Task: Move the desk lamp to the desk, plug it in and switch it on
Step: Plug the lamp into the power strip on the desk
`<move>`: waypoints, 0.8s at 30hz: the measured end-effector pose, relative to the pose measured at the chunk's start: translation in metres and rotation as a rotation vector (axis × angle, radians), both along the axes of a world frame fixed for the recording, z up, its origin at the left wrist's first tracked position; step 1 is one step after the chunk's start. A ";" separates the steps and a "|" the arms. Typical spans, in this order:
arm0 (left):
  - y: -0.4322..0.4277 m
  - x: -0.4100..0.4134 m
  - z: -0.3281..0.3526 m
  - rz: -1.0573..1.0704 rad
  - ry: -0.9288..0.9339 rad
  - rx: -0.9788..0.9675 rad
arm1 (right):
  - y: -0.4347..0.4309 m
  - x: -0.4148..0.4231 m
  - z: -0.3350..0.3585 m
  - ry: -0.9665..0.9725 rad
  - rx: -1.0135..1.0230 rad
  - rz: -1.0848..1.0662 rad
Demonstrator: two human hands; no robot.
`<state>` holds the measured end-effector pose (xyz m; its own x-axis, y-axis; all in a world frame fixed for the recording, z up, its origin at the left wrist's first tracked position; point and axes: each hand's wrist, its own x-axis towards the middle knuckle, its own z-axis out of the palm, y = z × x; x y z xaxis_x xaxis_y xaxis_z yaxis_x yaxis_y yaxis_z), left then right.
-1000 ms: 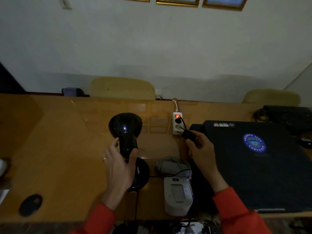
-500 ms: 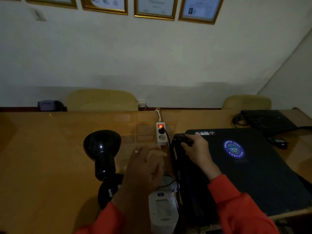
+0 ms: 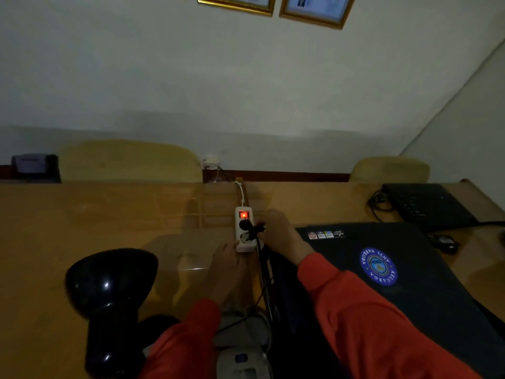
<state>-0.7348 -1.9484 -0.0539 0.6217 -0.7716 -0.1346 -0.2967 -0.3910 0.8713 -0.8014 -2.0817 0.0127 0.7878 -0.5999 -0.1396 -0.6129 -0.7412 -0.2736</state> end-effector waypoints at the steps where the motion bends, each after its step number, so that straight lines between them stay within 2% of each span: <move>1: -0.005 0.003 -0.009 -0.012 0.013 0.016 | -0.003 0.007 -0.004 0.055 -0.007 0.044; 5: -0.020 0.014 -0.043 -0.034 0.029 0.055 | -0.009 0.028 -0.022 0.281 -0.044 0.199; 9: -0.029 0.019 -0.067 -0.041 0.040 0.057 | -0.017 0.042 -0.039 0.412 -0.056 0.213; 12: -0.031 0.018 -0.078 -0.062 0.050 0.028 | -0.022 0.047 -0.045 0.411 -0.061 0.197; 18: -0.032 0.011 -0.095 -0.109 -0.148 -0.035 | -0.020 0.048 -0.054 0.391 -0.158 0.222; 24: -0.034 0.010 -0.108 -0.154 -0.189 -0.023 | -0.017 0.047 -0.065 0.415 -0.224 0.234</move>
<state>-0.7251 -1.9824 -0.1615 0.5093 -0.8605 -0.0080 -0.5100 -0.3094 0.8026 -0.7546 -2.0990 -0.0523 0.8100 -0.4653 -0.3569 -0.4471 -0.8838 0.1375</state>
